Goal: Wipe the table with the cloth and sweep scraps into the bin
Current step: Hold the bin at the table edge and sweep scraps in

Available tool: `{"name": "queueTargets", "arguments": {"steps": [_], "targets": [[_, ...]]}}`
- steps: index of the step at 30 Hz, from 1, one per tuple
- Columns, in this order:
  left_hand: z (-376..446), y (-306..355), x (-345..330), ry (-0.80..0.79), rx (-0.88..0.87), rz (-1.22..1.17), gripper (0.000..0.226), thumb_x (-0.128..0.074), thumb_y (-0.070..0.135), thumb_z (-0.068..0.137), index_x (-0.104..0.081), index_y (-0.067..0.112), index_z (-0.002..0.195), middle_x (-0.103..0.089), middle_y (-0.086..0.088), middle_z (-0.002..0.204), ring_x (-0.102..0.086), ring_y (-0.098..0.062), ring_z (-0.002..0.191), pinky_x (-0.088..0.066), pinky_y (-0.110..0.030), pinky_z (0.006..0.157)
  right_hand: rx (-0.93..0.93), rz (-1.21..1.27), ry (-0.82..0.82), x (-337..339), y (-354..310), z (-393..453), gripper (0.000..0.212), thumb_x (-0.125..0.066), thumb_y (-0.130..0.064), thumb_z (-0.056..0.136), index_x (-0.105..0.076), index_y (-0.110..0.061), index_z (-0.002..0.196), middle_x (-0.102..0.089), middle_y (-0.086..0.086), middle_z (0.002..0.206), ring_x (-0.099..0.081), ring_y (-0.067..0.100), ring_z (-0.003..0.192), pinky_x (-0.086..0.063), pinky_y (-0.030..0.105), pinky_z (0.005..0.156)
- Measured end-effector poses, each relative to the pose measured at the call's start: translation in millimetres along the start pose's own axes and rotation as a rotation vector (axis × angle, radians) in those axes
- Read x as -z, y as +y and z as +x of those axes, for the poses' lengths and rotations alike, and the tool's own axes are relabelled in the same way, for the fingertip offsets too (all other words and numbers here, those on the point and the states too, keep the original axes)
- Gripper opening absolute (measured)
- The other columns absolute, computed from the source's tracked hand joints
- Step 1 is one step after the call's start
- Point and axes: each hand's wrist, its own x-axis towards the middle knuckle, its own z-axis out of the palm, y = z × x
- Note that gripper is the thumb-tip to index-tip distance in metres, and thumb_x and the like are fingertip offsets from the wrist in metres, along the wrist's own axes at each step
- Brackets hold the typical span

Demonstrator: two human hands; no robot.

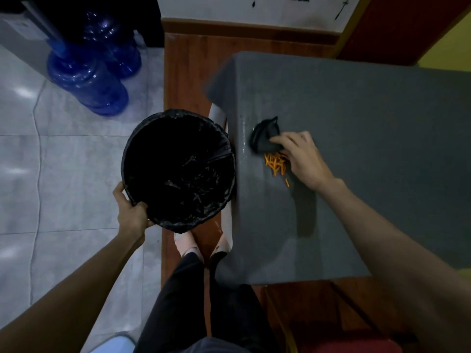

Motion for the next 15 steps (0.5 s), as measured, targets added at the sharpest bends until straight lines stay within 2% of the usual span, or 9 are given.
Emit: {"name": "queueTargets", "arguments": {"steps": [3, 5, 7, 9, 11, 15], "targets": [[0.8, 1.5, -0.2, 0.001, -0.004, 0.002, 0.067, -0.038, -0.009, 0.095, -0.021, 0.034, 0.143, -0.045, -0.005, 0.126, -0.059, -0.021, 0.096, -0.056, -0.042, 0.068, -0.165, 0.074, 0.26, 8.3, 5.0, -15.2, 0.041, -0.05, 0.004, 0.089, -0.057, -0.014, 0.125, -0.059, 0.008, 0.122, -0.049, 0.027, 0.108, -0.039, 0.04, 0.095], [1.2, 2.2, 0.2, 0.001, 0.0, 0.013, 0.066, -0.037, -0.009, 0.095, -0.021, 0.035, 0.143, -0.046, -0.005, 0.125, -0.059, -0.02, 0.095, -0.057, -0.044, 0.07, -0.399, 0.113, 0.418, 13.7, 18.4, -26.5, 0.039, -0.049, 0.002, 0.089, -0.055, -0.012, 0.125, -0.059, 0.012, 0.122, -0.049, 0.029, 0.111, -0.036, 0.04, 0.096], [2.0, 3.8, -0.1, -0.005, 0.002, 0.023, 0.066, -0.037, -0.008, 0.096, -0.021, 0.036, 0.143, -0.046, -0.005, 0.126, -0.059, -0.025, 0.099, -0.058, -0.049, 0.075, -0.711, 0.108, 0.464, 16.0, 35.8, -39.8, 0.038, -0.047, -0.003, 0.093, -0.052, -0.014, 0.129, -0.055, 0.016, 0.125, -0.049, 0.036, 0.111, -0.036, 0.043, 0.098], [3.9, 4.1, -0.6, -0.012, 0.004, 0.023, 0.065, -0.037, -0.008, 0.096, -0.021, 0.035, 0.143, -0.045, -0.004, 0.128, -0.057, -0.029, 0.105, -0.057, -0.053, 0.079, -0.934, 0.071, 0.416, 10.3, 45.3, -52.9, 0.039, -0.045, -0.008, 0.098, -0.047, -0.015, 0.135, -0.05, 0.019, 0.13, -0.046, 0.042, 0.113, -0.035, 0.047, 0.099], [5.7, 3.4, -0.9, -0.02, 0.0, 0.032, 0.064, -0.037, -0.007, 0.097, -0.02, 0.034, 0.143, -0.045, -0.003, 0.128, -0.057, -0.03, 0.109, -0.057, -0.056, 0.081, -0.979, 0.024, 0.357, -0.8, 42.0, -61.9, 0.039, -0.042, -0.012, 0.1, -0.043, -0.014, 0.139, -0.045, 0.02, 0.134, -0.042, 0.042, 0.116, -0.035, 0.05, 0.099], [9.2, 3.1, -0.5, -0.024, 0.0, 0.035, 0.066, -0.037, -0.008, 0.095, -0.02, 0.034, 0.143, -0.046, -0.004, 0.126, -0.059, -0.025, 0.101, -0.058, -0.059, 0.08, -0.954, 0.03, 0.434, -24.0, 10.9, -53.4, 0.038, -0.043, -0.008, 0.098, -0.047, -0.006, 0.135, -0.047, 0.023, 0.131, -0.045, 0.044, 0.11, -0.031, 0.046, 0.096]]}}
